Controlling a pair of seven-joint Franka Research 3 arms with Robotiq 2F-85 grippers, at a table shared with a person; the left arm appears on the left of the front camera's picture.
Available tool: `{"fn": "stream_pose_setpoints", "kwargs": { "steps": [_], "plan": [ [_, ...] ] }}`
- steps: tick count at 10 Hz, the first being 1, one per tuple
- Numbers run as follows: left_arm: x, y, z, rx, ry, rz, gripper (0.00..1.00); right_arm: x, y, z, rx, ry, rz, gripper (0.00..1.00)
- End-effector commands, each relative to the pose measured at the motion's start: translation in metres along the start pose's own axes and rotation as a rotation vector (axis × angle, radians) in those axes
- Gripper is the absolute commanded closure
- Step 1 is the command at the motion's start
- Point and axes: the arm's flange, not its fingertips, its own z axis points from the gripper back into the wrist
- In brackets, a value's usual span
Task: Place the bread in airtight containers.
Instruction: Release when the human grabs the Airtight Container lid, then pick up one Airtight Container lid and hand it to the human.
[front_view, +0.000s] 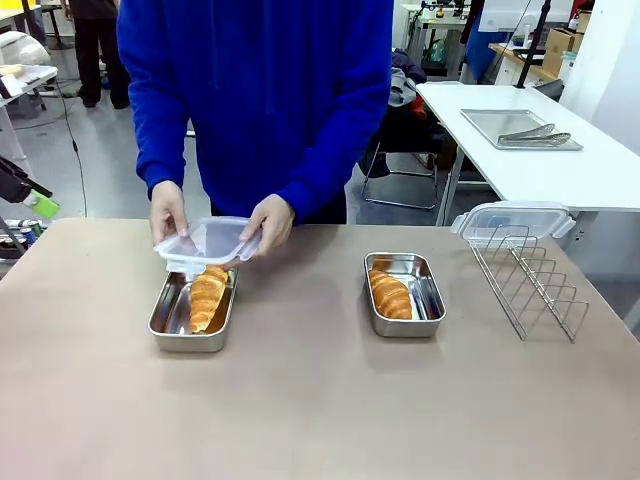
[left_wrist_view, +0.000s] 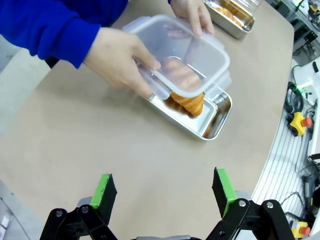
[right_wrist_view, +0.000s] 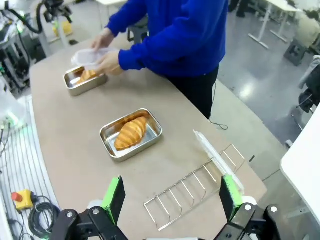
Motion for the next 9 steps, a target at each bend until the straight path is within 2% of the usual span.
{"fn": "stream_pose_setpoints", "kwargs": {
  "steps": [1, 2, 3, 9],
  "plan": [
    [0.0012, -0.0013, 0.0011, -0.003, 0.014, 0.005, 0.0, -0.0043, 0.0032, -0.0122, -0.012, -0.039, 0.028, 0.0],
    [0.0012, -0.0013, 0.0011, -0.003, 0.014, 0.005, 0.0, -0.0038, -0.0008, -0.0116, -0.022, -0.036, 0.06, 0.0],
    [0.0012, -0.0013, 0.0011, -0.003, 0.014, 0.005, 0.0, -0.0048, 0.0022, -0.0027, 0.0, -0.01, -0.002, 0.0],
    [0.0012, -0.0013, 0.0011, -0.003, 0.014, 0.005, 0.0, -0.0048, 0.0022, -0.0027, 0.0, -0.01, -0.002, 0.0]
  ]
}}
